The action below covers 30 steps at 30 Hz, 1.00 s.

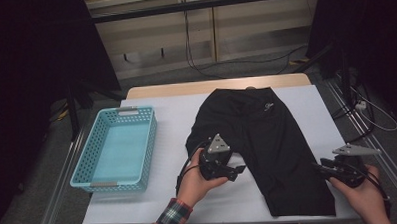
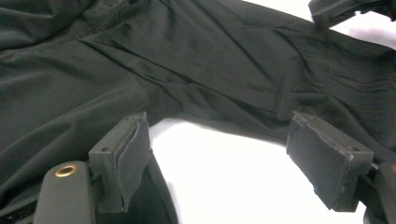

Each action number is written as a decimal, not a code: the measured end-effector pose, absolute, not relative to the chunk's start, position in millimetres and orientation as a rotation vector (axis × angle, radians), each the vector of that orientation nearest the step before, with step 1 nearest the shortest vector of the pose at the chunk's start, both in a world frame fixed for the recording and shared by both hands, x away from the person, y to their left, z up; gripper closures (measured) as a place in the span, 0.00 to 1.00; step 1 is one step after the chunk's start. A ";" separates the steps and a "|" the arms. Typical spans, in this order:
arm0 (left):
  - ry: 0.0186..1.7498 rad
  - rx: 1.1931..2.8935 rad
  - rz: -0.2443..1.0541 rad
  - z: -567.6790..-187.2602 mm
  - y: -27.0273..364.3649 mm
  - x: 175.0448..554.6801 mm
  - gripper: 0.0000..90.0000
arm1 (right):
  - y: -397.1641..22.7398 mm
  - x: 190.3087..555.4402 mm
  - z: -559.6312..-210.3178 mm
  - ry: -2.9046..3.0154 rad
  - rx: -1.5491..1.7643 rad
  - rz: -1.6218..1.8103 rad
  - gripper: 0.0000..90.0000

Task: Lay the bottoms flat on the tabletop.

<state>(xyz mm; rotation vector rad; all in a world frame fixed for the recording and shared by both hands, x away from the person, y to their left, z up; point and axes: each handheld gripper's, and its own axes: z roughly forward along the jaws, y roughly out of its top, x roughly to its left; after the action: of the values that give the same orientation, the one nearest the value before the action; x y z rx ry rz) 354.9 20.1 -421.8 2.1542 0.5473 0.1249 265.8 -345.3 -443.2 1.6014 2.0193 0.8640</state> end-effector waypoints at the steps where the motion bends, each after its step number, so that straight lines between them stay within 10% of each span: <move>1: 0.549 2.149 0.125 -422.0 20.6 355.2 0.24 | -344.2 269.4 -445.4 2.031 1.602 0.862 0.78; 3: 0.555 2.151 0.125 -420.9 22.4 355.4 0.24 | -342.2 273.9 -447.8 2.040 1.588 0.853 1.00; 8: 0.561 2.130 0.136 -418.1 25.6 356.0 0.24 | -346.1 281.7 -447.5 2.021 1.585 0.846 1.00; 16: 0.568 2.130 0.141 -416.6 28.7 358.0 0.24 | -321.3 267.0 -434.1 2.049 1.459 0.907 0.67; 30: 0.624 2.118 0.150 -416.0 46.0 364.6 0.21 | -237.5 275.0 -435.0 2.306 1.271 1.132 0.70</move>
<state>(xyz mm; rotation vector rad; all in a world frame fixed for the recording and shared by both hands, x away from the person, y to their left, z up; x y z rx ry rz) 364.6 46.0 -416.0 2.1184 0.6240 0.1501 275.0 -237.5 -435.0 1.2710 2.3060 1.1322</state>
